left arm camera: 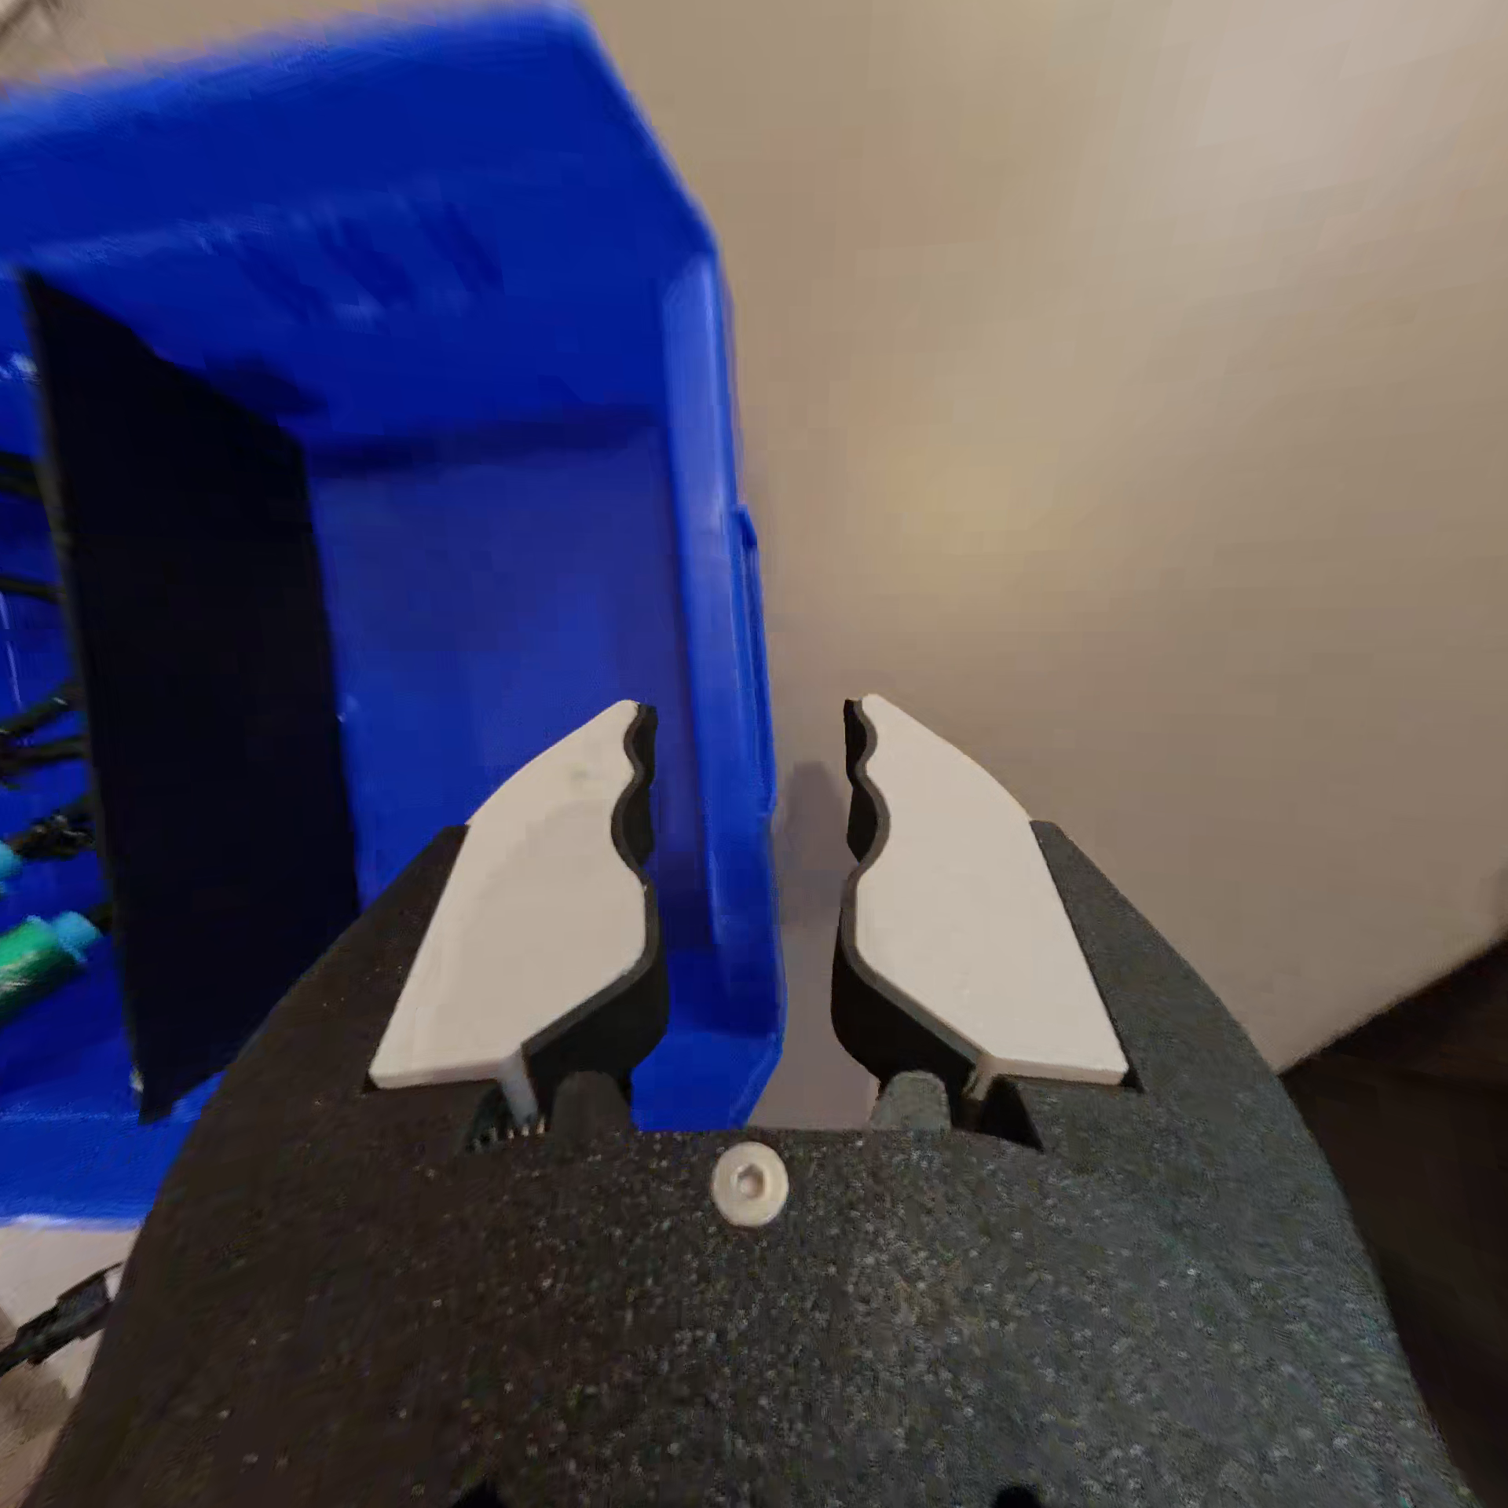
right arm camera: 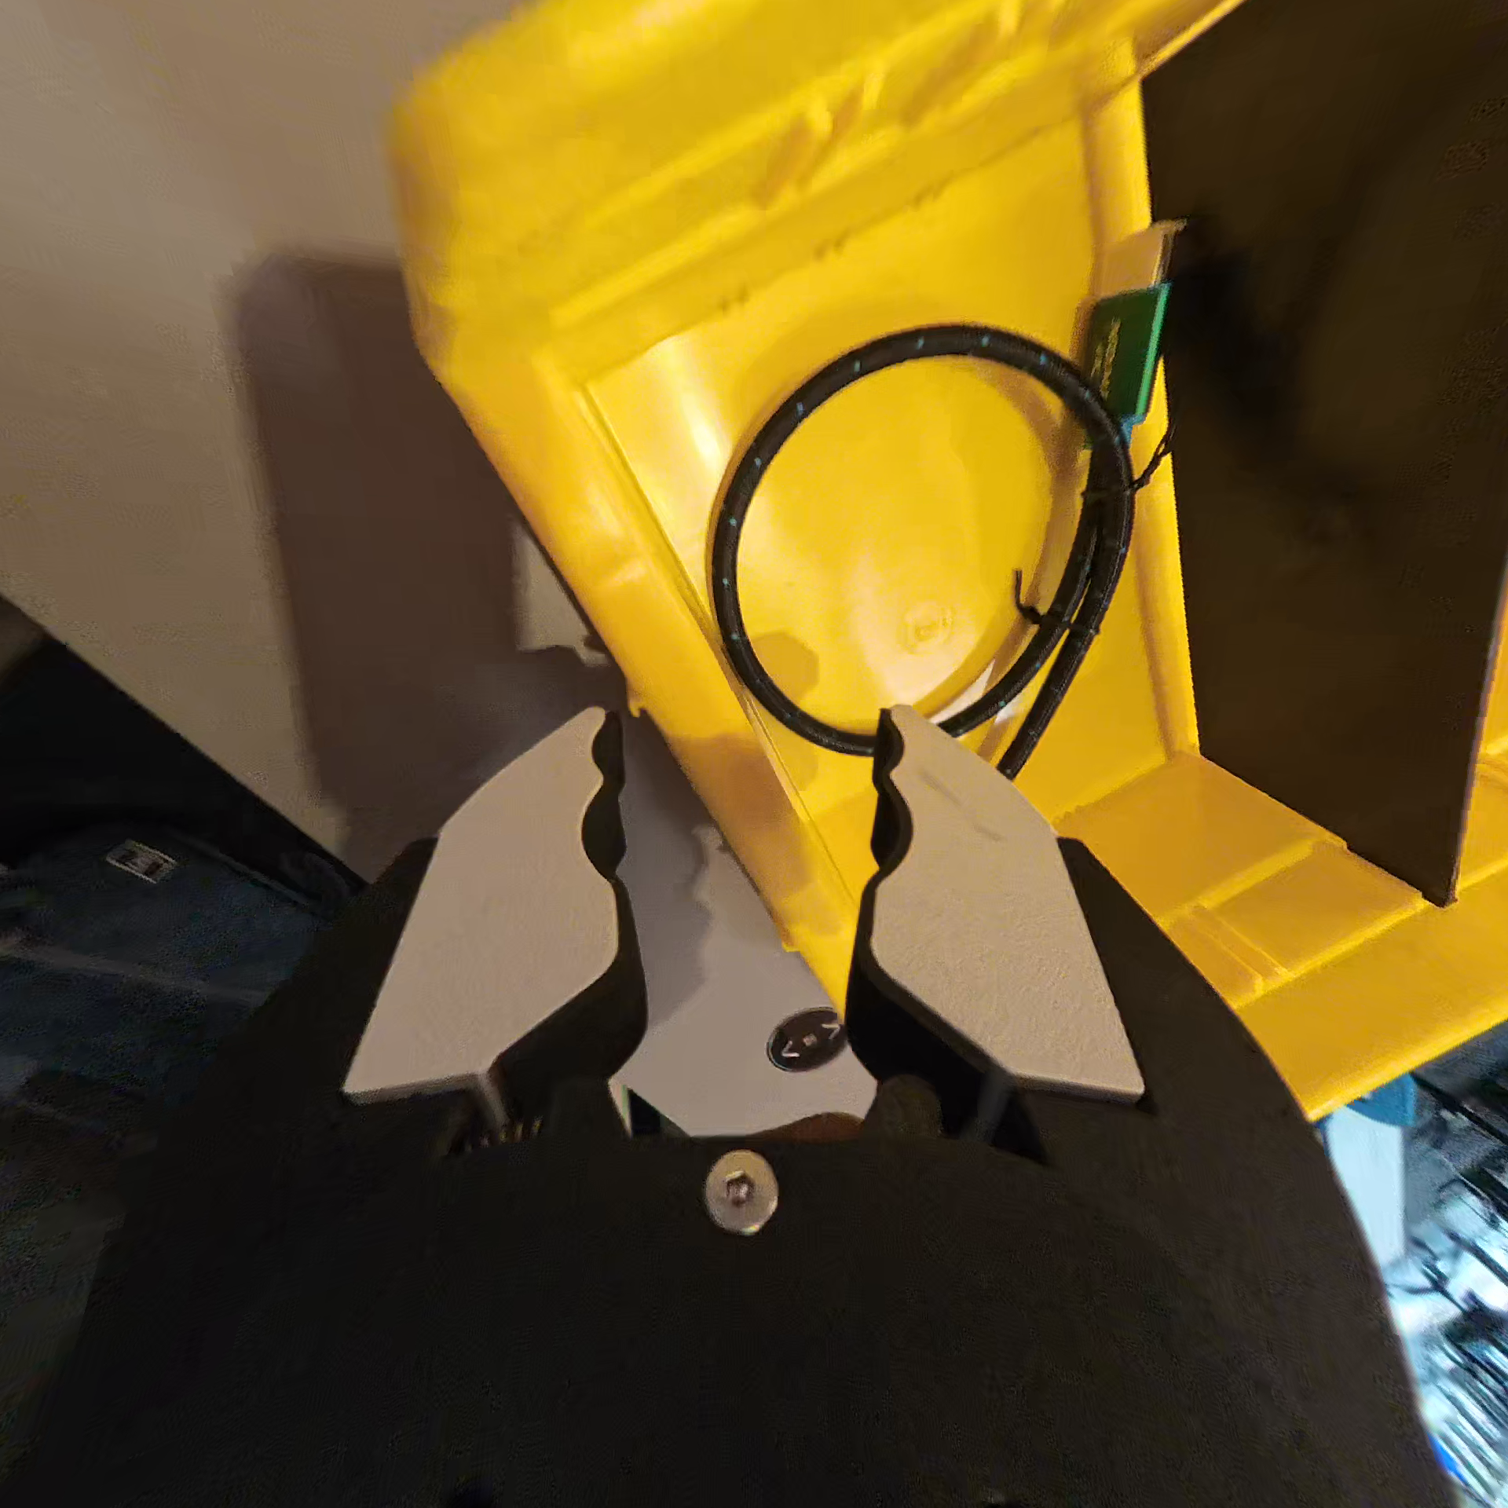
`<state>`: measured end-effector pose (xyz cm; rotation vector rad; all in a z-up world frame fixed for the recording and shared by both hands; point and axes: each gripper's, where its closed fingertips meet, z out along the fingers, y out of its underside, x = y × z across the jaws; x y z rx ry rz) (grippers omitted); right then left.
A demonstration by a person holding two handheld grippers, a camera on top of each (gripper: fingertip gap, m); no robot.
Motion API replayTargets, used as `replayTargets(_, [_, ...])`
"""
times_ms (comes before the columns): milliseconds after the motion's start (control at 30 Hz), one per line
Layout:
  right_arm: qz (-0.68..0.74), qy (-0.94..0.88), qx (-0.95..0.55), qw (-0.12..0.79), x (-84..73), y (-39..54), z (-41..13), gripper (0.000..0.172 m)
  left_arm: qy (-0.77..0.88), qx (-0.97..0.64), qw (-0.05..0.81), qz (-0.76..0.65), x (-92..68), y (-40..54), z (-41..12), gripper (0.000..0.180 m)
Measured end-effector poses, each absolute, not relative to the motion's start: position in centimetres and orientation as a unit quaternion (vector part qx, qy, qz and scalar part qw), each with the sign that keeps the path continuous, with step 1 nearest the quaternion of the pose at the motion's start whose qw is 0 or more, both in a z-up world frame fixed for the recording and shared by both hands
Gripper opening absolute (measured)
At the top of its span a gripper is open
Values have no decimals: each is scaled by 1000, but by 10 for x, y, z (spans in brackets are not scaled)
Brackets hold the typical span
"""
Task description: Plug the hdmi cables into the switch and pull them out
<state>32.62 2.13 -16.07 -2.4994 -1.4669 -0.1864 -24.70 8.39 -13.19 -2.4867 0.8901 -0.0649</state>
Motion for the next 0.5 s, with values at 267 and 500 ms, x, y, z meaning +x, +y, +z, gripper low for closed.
replayTargets(267, [-93, -510, -847, 122, 329, 36, -178, 32, 361, -905, 209, 83, -268, 78, -158, 20])
replayTargets(500, [-94, -561, -813, 126, 341, 52, -179, 29, 456, -869, 183, 62, -309, 57, -157, 20])
